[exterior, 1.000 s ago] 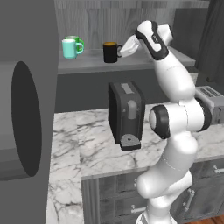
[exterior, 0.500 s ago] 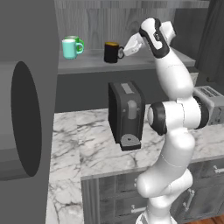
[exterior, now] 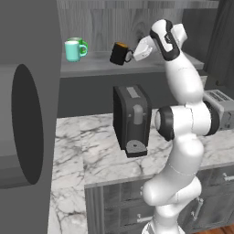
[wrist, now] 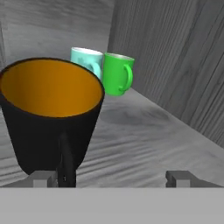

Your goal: Pick the mug on the counter and place it in the cabinet with the handle facing the right, like the mugs already inside.

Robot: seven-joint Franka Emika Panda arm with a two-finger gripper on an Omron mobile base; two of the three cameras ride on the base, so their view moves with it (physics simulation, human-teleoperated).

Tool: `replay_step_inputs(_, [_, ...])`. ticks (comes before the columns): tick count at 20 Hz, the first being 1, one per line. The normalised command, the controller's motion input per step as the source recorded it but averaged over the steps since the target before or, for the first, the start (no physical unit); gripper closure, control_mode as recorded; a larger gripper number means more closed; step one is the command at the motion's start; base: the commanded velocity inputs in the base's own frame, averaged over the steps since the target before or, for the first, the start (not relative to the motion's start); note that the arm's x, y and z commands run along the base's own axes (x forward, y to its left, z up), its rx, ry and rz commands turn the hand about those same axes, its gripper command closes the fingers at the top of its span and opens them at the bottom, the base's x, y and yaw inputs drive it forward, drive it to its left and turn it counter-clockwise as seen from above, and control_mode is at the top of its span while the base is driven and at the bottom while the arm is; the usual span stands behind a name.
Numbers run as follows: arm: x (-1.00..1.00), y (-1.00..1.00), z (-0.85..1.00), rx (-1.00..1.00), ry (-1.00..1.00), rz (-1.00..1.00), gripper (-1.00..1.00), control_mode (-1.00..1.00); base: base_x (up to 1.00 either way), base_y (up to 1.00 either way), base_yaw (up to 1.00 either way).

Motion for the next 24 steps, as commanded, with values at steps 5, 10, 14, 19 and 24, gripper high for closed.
replay_step_inputs(5, [-0.05, 0.0, 0.0, 0.0, -0.01, 0.0, -1.0, -1.0, 0.0, 0.0, 0.0])
replay_step_inputs(10, [-0.15, 0.0, 0.0, 0.0, -0.01, 0.0, -1.0, -1.0, 0.0, 0.0, 0.0])
replay_step_inputs(14, [-0.56, 0.0, 0.0, -0.01, -0.05, 0.0, -1.0, -1.0, 0.0, 0.0, 0.0])
replay_step_inputs(19, [-0.68, 0.0, -0.08, -0.01, -0.06, 0.0, -1.0, -1.0, 0.0, 0.0, 0.0])
replay_step_inputs(24, [-0.82, 0.07, -0.18, -0.03, -0.08, 0.0, -1.0, -1.0, 0.0, 0.0, 0.0])
